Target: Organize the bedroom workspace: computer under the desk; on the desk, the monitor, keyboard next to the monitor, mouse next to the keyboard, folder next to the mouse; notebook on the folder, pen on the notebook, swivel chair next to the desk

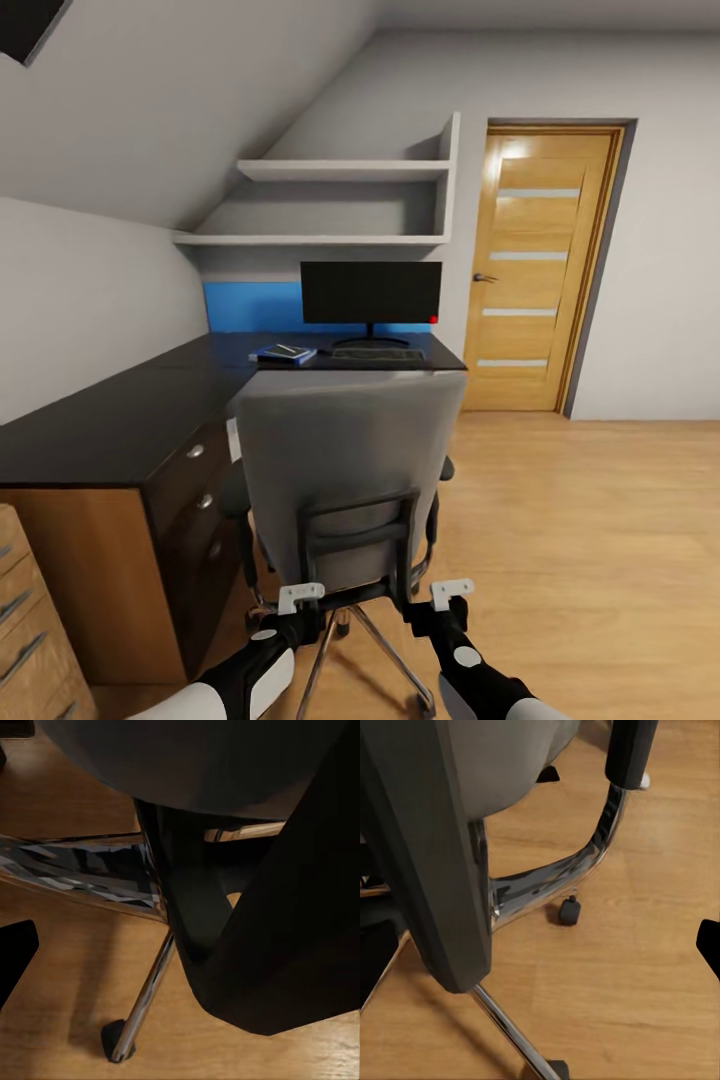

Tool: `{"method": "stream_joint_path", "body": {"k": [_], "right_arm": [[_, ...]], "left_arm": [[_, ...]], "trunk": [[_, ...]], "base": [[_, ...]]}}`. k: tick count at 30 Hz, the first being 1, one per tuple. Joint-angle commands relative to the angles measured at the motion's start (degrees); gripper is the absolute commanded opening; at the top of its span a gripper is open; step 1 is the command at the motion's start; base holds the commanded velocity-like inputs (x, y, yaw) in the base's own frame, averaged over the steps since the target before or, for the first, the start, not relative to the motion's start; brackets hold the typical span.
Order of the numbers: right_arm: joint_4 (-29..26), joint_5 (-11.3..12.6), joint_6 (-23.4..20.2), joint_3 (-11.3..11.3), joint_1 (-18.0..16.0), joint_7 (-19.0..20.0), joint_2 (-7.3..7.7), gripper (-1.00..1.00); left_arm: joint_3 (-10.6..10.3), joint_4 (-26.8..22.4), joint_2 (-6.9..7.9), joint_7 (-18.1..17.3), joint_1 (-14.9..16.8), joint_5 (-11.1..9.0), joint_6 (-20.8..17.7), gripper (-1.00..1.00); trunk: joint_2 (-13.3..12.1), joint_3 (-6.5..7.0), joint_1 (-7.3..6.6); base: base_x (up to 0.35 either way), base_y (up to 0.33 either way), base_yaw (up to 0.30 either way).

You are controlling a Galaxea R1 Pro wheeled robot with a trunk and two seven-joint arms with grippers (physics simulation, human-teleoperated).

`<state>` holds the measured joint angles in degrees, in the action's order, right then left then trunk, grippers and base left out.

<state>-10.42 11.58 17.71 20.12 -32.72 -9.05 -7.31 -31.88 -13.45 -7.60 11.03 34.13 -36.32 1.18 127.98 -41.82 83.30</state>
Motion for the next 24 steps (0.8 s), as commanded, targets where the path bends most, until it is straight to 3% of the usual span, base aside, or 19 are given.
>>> {"method": "stream_joint_path", "body": {"k": [1, 10, 24], "right_arm": [[0.1, 0.6, 0.3, 0.0, -0.1, -0.4, 0.02, 1.0], [3.7, 0.6, 7.6, 0.1, -0.1, -0.3, -0.15, 1.0], [3.9, 0.6, 7.8, 0.1, -0.1, -0.4, -0.16, 1.0]], "left_arm": [[-0.2, 0.0, 0.04, 0.5, 0.1, -0.2, 0.1, 1.0], [-0.2, 0.3, 0.04, 0.5, 0.1, -0.2, 0.1, 1.0], [-0.2, 0.4, -0.03, 0.6, 0.1, -0.2, 0.2, 1.0]], "trunk": [[0.0, -0.05, 0.02], [0.0, 0.09, 0.02], [0.0, 0.09, 0.02]], "base": [[0.321, 0.0, -0.012], [0.321, 0.0, -0.099], [0.321, -0.019, -0.002]]}}
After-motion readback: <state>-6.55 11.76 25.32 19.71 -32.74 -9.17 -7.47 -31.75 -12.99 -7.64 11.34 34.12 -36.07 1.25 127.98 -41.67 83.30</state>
